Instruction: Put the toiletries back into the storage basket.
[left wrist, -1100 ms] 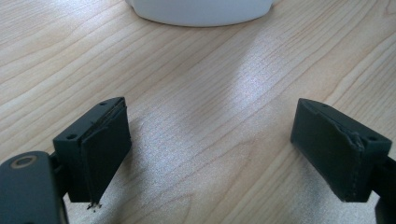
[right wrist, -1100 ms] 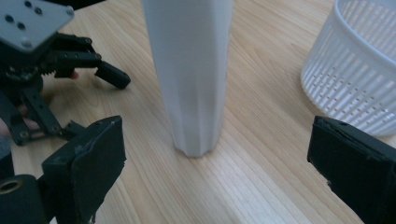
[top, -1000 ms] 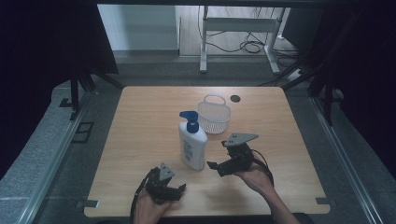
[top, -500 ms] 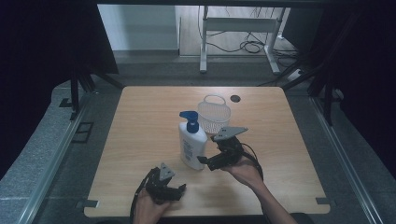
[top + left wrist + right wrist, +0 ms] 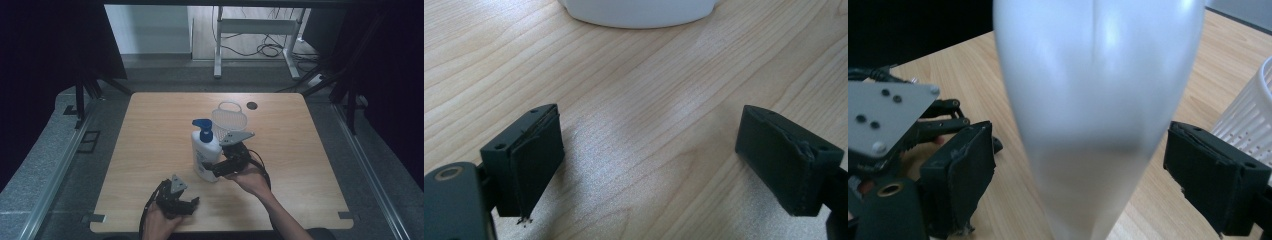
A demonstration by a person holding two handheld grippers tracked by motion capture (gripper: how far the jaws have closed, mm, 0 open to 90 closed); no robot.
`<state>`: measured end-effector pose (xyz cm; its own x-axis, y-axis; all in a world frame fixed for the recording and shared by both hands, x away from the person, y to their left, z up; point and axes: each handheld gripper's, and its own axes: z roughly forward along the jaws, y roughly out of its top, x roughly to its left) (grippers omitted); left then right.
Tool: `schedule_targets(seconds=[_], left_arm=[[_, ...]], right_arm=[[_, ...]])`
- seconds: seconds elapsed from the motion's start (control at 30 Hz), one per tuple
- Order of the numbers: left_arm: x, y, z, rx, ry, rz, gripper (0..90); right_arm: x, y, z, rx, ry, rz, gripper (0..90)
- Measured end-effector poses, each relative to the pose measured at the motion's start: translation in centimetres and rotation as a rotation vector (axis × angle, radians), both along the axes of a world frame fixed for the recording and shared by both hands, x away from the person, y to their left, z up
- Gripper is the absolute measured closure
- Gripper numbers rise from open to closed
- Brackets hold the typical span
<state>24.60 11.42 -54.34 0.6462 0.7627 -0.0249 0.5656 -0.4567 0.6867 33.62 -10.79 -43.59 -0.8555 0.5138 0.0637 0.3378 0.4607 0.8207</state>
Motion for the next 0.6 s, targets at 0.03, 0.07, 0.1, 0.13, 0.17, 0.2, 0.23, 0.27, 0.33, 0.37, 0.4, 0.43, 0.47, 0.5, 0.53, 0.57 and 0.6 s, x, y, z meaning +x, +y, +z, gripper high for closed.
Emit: schedule_targets(seconds=[0.03,0.07,0.1,0.13,0.17,0.2,0.23,0.27,0.33,0.37,0.4,0.43,0.47,0.5,0.53,0.57,0.6], left_arm=[[0.0,0.0,0.0,0.000,0.000,0.000,11.2],[0.0,0.0,0.0,0.000,0.000,0.000,11.2],[0.0,0.0,0.0,0.001,0.000,0.000,11.2],[0.0,0.0,0.0,0.001,0.000,0.000,11.2],[0.0,0.0,0.0,0.001,0.000,0.000,11.2],[0.0,0.0,0.0,0.001,0.000,0.000,11.2],[0.0,0.0,0.0,0.001,0.000,0.000,11.2],[0.0,0.0,0.0,0.001,0.000,0.000,11.2],[0.0,0.0,0.0,0.001,0.000,0.000,11.2],[0.0,0.0,0.0,0.001,0.000,0.000,11.2],[0.0,0.0,0.0,0.001,0.000,0.000,11.2],[0.0,0.0,0.0,0.001,0.000,0.000,11.2],[0.0,0.0,0.0,0.001,0.000,0.000,11.2],[0.0,0.0,0.0,0.001,0.000,0.000,11.2],[0.0,0.0,0.0,0.001,0.000,0.000,11.2],[0.0,0.0,0.0,0.001,0.000,0.000,11.2],[0.0,0.0,0.0,0.001,0.000,0.000,11.2]], right_arm=[[0.2,0.2,0.1,0.001,-0.005,-0.004,13.2],[0.2,0.2,0.1,0.001,-0.005,-0.004,13.2],[0.3,0.3,0.1,0.001,-0.005,-0.005,13.4],[0.4,0.5,0.1,0.000,-0.009,-0.006,13.6],[0.5,0.8,0.1,-0.002,-0.016,-0.010,14.6],[0.5,0.8,0.1,-0.002,-0.016,-0.010,14.6],[0.6,0.9,0.1,-0.005,-0.018,-0.011,15.1],[0.7,1.2,0.0,-0.009,-0.024,-0.017,17.0],[0.8,1.4,-0.1,-0.007,-0.023,-0.022,18.8],[0.9,1.5,-0.2,-0.008,-0.022,-0.023,19.8],[1.0,1.5,-0.3,-0.009,-0.023,-0.023,20.6],[1.0,1.6,-0.4,-0.010,-0.026,-0.021,21.5],[1.0,1.6,-0.4,-0.010,-0.026,-0.021,21.5],[1.1,1.8,-0.5,-0.009,-0.026,-0.021,22.4],[1.1,1.9,-0.5,-0.011,-0.029,-0.020,23.5],[1.1,2.0,-0.6,-0.010,-0.033,-0.021,24.7],[1.1,2.0,-0.6,-0.009,-0.037,-0.023,26.9]])
